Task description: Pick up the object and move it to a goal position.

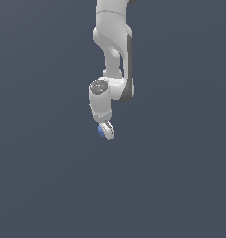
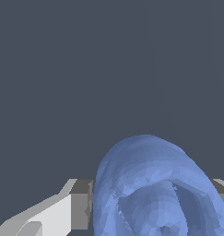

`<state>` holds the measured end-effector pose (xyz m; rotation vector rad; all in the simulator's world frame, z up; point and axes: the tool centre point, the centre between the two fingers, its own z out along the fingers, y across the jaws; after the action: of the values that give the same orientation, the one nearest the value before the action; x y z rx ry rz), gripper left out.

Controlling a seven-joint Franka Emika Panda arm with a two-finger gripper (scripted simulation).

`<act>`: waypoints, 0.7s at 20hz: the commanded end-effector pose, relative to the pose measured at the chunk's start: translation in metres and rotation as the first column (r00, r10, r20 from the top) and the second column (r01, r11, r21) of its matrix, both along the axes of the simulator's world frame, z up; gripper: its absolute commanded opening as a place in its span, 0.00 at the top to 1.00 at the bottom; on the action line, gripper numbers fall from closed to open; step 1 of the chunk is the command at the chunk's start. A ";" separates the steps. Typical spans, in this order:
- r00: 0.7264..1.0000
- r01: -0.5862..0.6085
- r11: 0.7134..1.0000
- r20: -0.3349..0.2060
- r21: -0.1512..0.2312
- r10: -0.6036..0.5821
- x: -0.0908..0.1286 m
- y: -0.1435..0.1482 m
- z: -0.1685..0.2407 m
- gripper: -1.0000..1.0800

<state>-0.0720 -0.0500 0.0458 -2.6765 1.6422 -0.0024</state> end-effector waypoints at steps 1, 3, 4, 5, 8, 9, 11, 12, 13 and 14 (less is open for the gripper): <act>1.000 0.000 1.000 0.000 0.000 0.000 0.000 0.000 0.000 1.00; 1.000 0.000 1.000 0.000 0.000 0.000 0.001 0.001 0.002 1.00; 1.000 0.000 1.000 0.000 0.000 0.000 0.002 0.002 0.004 1.00; 1.000 0.000 1.000 0.000 0.000 0.000 0.003 0.003 0.006 1.00; 1.000 0.000 1.000 0.000 0.000 0.000 0.008 0.009 0.015 1.00; 1.000 0.000 1.000 0.000 -0.001 0.000 0.011 0.011 0.019 1.00; 1.000 0.001 1.000 -0.001 -0.001 -0.001 0.016 0.017 0.029 1.00; 1.000 0.001 1.000 -0.001 -0.001 -0.001 0.019 0.020 0.034 1.00; 1.000 0.001 1.000 -0.001 -0.002 -0.001 0.022 0.023 0.040 1.00; 1.000 0.001 1.000 -0.001 -0.002 -0.001 0.026 0.027 0.047 1.00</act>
<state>-0.0512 -0.0286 0.0831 -2.6771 1.6446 -0.0016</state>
